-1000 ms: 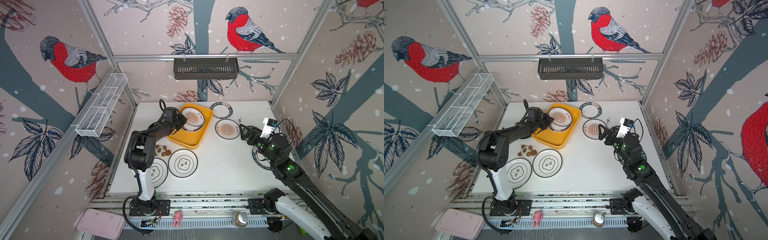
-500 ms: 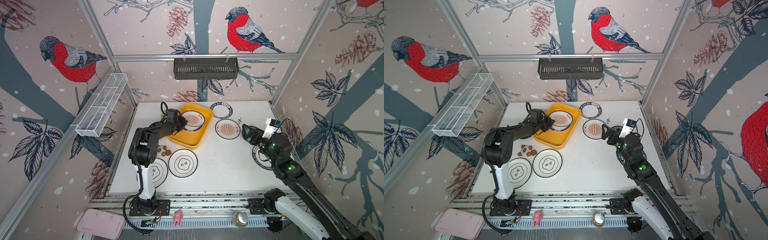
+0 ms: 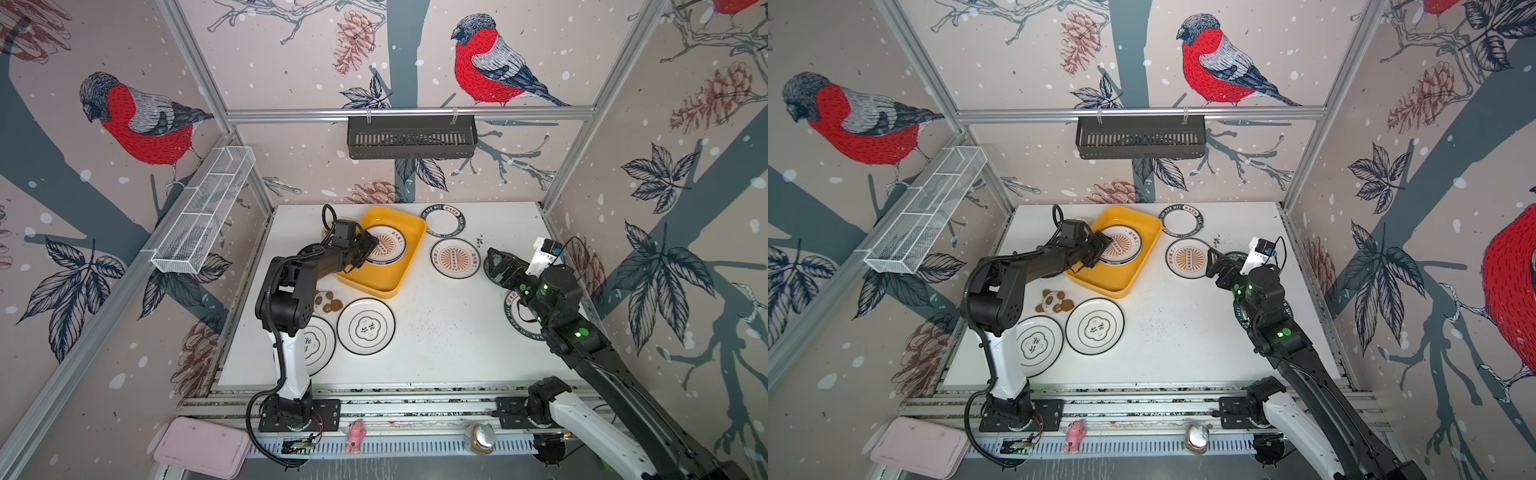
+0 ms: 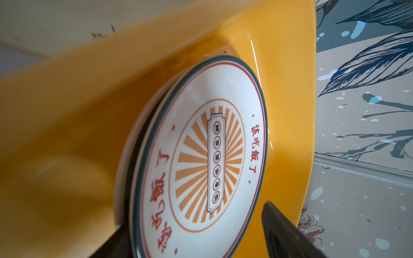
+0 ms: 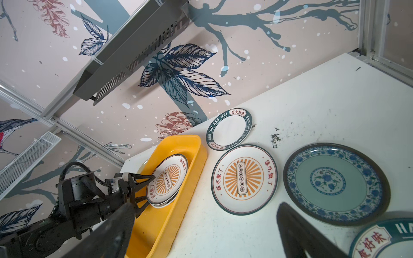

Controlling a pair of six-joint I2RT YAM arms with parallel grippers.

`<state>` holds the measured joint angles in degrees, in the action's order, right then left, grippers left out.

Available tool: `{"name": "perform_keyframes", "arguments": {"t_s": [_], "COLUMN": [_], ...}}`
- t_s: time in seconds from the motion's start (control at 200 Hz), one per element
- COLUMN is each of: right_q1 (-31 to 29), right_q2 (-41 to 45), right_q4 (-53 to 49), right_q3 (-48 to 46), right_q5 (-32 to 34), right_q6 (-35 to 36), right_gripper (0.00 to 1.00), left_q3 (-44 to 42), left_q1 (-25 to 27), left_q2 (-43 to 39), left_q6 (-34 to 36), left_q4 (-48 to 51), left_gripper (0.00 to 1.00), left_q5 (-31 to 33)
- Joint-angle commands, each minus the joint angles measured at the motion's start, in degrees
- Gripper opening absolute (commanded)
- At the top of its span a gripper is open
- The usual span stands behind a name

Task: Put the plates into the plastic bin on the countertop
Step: 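Lower the sunburst plate into the yellow bin with the left gripper and release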

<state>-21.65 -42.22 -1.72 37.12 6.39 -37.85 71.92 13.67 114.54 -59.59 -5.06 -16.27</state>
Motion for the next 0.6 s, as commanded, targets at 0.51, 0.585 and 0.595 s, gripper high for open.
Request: {"name": "perform_keyframes", "arguments": {"t_s": [0.51, 0.585, 0.595], "right_q1": [0.09, 0.13, 0.15], "right_q2": [1.07, 1.07, 1.06], "right_q4": [-4.37, -4.86, -4.92], "right_q3": [-1.09, -1.24, -1.26], "right_q5": [4.80, 5.45, 5.53], "right_q6": [-4.13, -4.56, -4.60], "right_gripper": [1.00, 1.00, 1.00], "left_q3": [9.61, 9.88, 9.90], "left_q1": [2.93, 3.31, 3.41], "left_q2": [-1.02, -1.49, -1.57], "left_q6": [12.68, 13.35, 13.42], "left_q4": [20.71, 22.07, 22.19], "left_gripper": [0.92, 0.93, 0.93], "left_q5": [13.47, 14.53, 14.72]}}
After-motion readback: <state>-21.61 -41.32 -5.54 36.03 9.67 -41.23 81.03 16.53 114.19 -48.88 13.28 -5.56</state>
